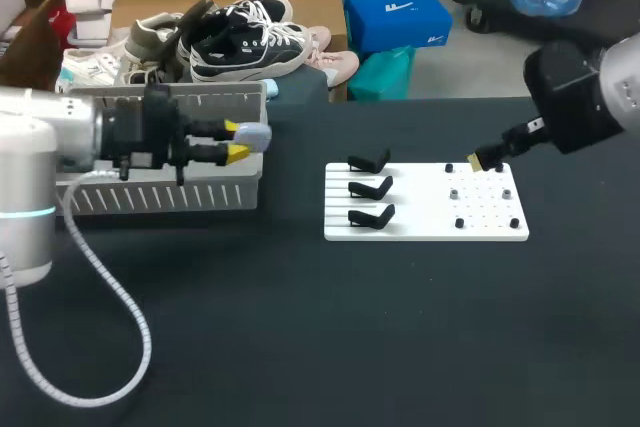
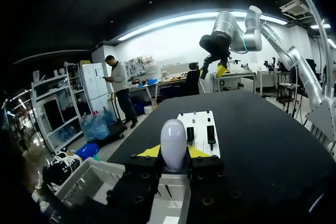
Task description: Pick up each earbud case from the left stands, insert the matching earbuds, close the lid, and place the case in the box.
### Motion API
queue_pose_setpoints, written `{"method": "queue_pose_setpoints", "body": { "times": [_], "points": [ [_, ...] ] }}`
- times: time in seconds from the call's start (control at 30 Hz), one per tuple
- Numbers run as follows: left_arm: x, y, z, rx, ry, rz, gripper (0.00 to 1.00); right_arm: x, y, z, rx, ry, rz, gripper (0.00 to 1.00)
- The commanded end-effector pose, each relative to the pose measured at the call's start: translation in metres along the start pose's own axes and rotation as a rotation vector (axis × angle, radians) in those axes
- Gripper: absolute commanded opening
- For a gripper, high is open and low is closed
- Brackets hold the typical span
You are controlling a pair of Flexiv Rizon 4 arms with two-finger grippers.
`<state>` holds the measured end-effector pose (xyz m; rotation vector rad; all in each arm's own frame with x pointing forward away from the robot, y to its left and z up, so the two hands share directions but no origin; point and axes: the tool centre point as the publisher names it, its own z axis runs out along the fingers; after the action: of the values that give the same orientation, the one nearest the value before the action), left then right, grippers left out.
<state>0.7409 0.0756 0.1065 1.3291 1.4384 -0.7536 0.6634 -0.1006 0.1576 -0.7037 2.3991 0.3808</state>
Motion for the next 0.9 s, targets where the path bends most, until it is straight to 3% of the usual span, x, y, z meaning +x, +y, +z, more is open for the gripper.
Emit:
{"method": "queue_pose_setpoints", "body": {
  "times": [0.03,0.23,0.63,0.87,0.9],
  "points": [
    [0.017,-0.001,-0.032,-0.124,-0.008,-0.028,0.0,0.007,0.006,-0.004,0.057,-0.011,-0.002,1.0],
    [0.038,0.024,-0.05,-0.144,0.002,-0.06,0.0,0.009,0.006,0.001,0.069,-0.002,0.008,1.0],
    [0.061,0.074,-0.056,-0.088,0.037,-0.156,0.0,0.011,-0.001,0.018,0.073,0.022,0.037,1.0],
    [0.067,0.075,-0.05,-0.048,0.05,-0.202,0.0,0.017,-0.006,0.019,0.068,0.032,0.05,1.0],
    [0.068,0.074,-0.049,-0.045,0.048,-0.208,0.19,0.018,-0.006,0.018,0.066,0.031,0.051,1.0]
  ]
}}
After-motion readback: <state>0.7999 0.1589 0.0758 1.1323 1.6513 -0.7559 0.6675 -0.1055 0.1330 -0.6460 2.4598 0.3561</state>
